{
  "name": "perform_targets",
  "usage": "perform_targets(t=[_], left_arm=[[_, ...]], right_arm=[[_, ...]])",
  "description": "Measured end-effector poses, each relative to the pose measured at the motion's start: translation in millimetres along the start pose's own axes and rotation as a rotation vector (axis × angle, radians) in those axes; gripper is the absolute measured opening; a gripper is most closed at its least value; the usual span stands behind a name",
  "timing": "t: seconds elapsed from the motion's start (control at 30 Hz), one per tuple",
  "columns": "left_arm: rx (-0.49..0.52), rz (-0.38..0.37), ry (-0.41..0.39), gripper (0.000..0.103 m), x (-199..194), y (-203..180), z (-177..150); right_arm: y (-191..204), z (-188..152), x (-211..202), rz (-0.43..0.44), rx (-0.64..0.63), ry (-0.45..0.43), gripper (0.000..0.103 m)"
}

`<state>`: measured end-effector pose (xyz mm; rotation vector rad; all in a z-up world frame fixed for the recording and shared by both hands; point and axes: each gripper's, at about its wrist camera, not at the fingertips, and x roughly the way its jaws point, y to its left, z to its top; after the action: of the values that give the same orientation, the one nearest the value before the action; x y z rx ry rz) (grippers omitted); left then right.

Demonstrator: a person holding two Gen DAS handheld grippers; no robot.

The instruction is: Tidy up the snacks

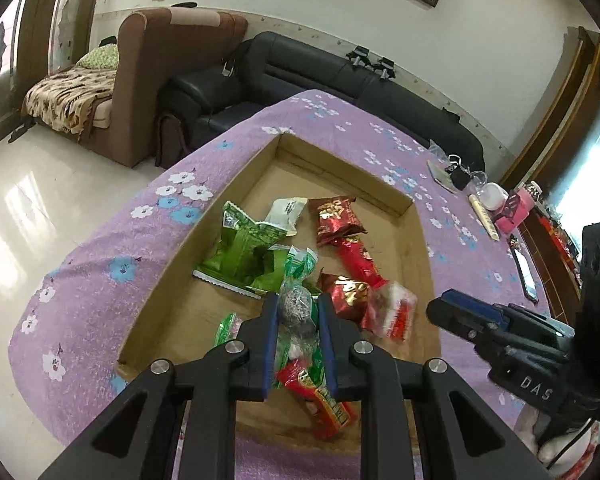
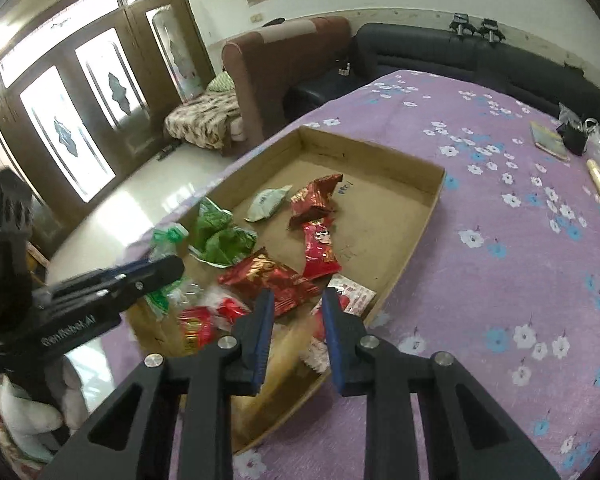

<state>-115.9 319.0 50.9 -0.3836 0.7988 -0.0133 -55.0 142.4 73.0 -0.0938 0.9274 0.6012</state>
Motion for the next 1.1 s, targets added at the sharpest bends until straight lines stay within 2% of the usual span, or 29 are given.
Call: perform_targets(t=[0.1,0.13,0.17,0.2,0.23,0.27,0.3,0.37,0.4,0.47,0.53,0.63,0.77,1.0,1.1], left_arm=[[-0.004,0.006,0.002,0.020,1,1,0],[-0.002,0.011,0.001,0.024,2,0,0],[0.000,0.011,0.000,0.037,2,-1,0],[0.005,0.016,-0.007,0.045,0,-3,0],[0.010,0.025,-0.019,0.059,-1,-5,1],[0.020,0.044,-0.039,0.067,-5,-8,1],[0.031,0.066,-0.060,0.071,-8,-12,1],[0.053,0.101,-0.093,0.084,-14,-17,1],[0.063,0.114,-0.108,0.087,-17,-20,1],[0.102,0.167,-0.153,0.094,-24,-30,-1],[0.157,0.256,-0.215,0.101,-34,-45,-4],[0.222,0.336,-0.274,0.102,-42,-65,-8],[0.278,0.424,-0.282,0.103,-43,-84,-12],[0.297,0.398,-0.253,0.103,-47,-101,-18],[0.284,0.384,-0.234,0.103,-47,-102,-18]], right_arm=[[-7,0,-4,-0.023,0.016,-0.014,0.024],[-10,0,-6,-0.025,0.025,-0.015,0.024],[-13,0,-7,-0.023,0.034,-0.014,0.024],[-16,-1,-9,-0.024,0.046,-0.017,0.024],[-19,-2,-10,-0.027,0.053,-0.019,0.024],[-20,-2,-11,-0.028,0.058,-0.021,0.024],[-22,-3,-13,-0.028,0.063,-0.025,0.024],[-23,-6,-16,-0.030,0.076,-0.033,0.025],[-25,-9,-18,-0.031,0.087,-0.040,0.025],[-26,-14,-24,-0.038,0.110,-0.061,0.031],[-28,-19,-29,-0.058,0.129,-0.086,0.038],[-26,-29,-40,-0.106,0.132,-0.138,0.040],[-24,-42,-45,-0.154,0.134,-0.168,0.049],[-29,-55,-47,-0.178,0.140,-0.163,0.051],[-27,-59,-52,-0.183,0.133,-0.173,0.056]])
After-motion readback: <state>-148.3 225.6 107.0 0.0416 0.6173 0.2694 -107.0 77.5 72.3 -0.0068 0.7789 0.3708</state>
